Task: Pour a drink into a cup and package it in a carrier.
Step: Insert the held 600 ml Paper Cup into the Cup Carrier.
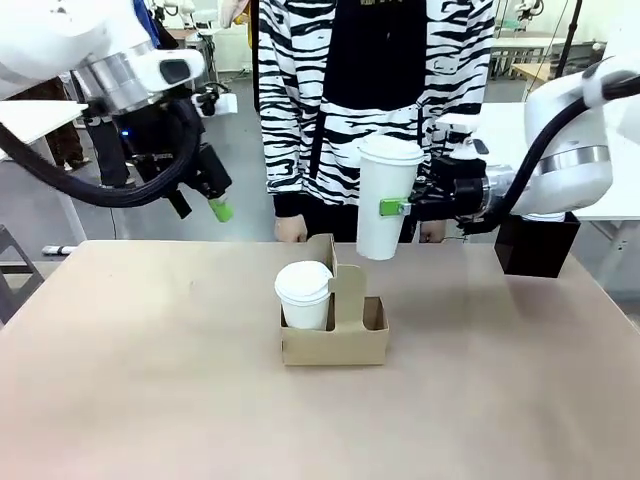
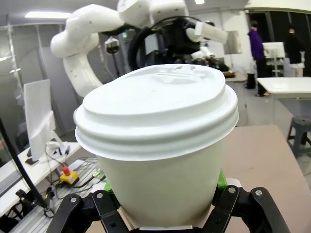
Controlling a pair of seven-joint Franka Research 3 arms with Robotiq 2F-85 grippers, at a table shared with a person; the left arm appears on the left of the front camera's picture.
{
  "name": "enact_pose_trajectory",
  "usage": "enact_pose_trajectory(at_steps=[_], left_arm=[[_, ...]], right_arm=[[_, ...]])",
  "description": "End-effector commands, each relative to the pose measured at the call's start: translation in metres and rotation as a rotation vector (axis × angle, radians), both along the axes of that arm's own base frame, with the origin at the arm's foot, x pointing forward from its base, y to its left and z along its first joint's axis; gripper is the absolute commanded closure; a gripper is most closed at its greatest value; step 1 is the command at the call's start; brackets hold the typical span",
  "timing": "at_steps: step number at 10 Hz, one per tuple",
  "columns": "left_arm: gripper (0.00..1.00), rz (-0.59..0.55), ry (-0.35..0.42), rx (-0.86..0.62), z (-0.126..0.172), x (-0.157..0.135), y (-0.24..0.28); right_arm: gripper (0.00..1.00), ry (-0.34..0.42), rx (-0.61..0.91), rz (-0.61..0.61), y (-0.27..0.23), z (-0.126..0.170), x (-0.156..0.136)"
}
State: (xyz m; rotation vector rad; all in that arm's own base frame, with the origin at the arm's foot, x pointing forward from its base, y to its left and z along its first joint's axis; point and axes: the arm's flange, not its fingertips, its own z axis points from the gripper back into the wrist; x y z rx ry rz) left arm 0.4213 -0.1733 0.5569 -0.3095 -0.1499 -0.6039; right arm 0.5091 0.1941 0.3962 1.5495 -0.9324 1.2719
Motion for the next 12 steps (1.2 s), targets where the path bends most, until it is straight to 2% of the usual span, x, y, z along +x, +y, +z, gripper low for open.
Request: enact_pose_trajectory(at_steps=[1, 2, 3, 4, 5, 6, 12], left_arm=[[0.00, -0.120, -0.075, -0.102, -0.023, -0.012, 0.042], [0.00, -0.249, -0.155, -0.144, -0.033, -0.019, 0.053], [0.00, -0.331, -0.232, -0.134, -0.043, -0.018, 0.069], [0.00, -0.402, -0.220, -0.161, -0.053, -0.014, 0.081], [0.00, -0.400, -0.162, -0.169, -0.053, -0.014, 0.080], [0.00, -0.308, -0.201, -0.085, -0.041, -0.012, 0.072], [0.00, -0.308, -0.201, -0.085, -0.041, -0.012, 0.072]], right_arm=[[0.19, -0.062, 0.032, 0.090, 0.018, -0.015, 0.010], [0.19, -0.083, 0.044, 0.108, 0.024, -0.023, 0.008], [0.19, -0.087, 0.043, 0.130, 0.028, -0.033, 0.009], [0.19, -0.090, 0.048, 0.161, 0.031, -0.046, 0.014], [0.19, -0.093, 0.047, 0.182, 0.033, -0.057, 0.017], [0.19, -0.089, 0.049, 0.205, 0.034, -0.067, 0.019], [0.19, 0.000, 0.008, 0.244, 0.035, -0.117, 0.019]])
